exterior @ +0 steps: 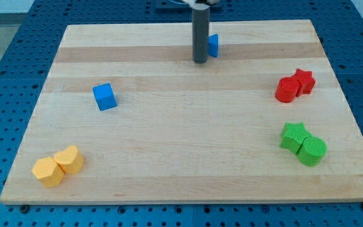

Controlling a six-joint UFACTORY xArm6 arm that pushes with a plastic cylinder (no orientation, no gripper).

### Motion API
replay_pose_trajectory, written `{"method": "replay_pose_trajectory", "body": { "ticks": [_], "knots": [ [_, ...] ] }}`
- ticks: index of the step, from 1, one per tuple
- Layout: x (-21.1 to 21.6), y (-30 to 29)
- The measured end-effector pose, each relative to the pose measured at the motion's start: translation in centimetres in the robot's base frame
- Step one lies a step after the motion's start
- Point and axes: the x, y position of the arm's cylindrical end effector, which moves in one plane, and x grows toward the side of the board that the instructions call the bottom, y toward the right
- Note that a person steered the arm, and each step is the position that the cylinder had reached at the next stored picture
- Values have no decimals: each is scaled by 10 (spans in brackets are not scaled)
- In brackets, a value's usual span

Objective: Push blue triangle towards top right

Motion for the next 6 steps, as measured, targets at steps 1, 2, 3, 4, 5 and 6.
{"method": "replay_pose_trajectory", "body": {
  "ticks": [1, 2, 3, 4, 5, 6],
  "knots": [
    [-33, 62],
    [-42, 93],
    [-12, 47],
    [-10, -13],
    [-35, -10],
    [-53, 57]
  ]
}}
